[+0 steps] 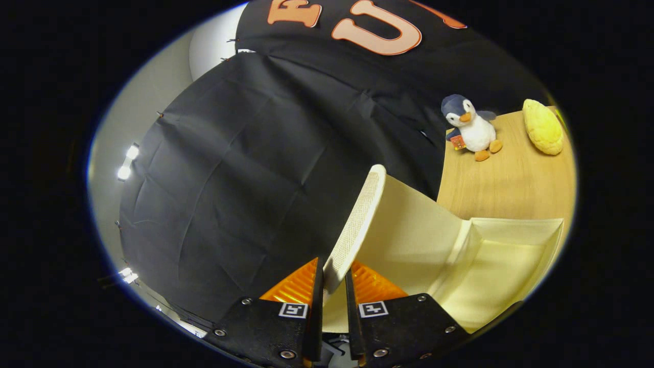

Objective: Open the storage box then place both shoes into the box .Put the left shoe in first, then the right shoe, with the right side of both shoes facing outward in a uniform manner.

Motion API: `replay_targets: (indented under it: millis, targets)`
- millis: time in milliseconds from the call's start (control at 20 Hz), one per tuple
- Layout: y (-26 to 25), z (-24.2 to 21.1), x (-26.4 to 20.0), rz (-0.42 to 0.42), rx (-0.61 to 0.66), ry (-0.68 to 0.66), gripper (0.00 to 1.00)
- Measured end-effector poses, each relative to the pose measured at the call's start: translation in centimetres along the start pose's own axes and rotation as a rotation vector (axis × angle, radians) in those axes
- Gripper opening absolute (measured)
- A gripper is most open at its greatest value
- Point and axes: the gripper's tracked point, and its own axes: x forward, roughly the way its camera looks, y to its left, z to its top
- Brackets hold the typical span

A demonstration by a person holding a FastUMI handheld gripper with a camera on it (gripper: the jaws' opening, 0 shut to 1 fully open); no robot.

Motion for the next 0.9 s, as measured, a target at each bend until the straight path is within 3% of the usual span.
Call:
replay_targets:
  millis: [100,150,350,450,900]
  targets:
    - [0.5,-0.7,1.4,-0.002,0.038,0.019,0.23]
    - [0.5,-1.2,2.3,-0.004,0.043,0.031,0.37]
    - [0.5,-1.7,1.6,-0.002,0.008,0.041,0.75]
    - [-0.8,-1.5,0.2,-0.032,-0.029,0.030,0.80]
    - [-14.7,-0.7,-11.3,-0.333,-0.185,-0.063,0.86]
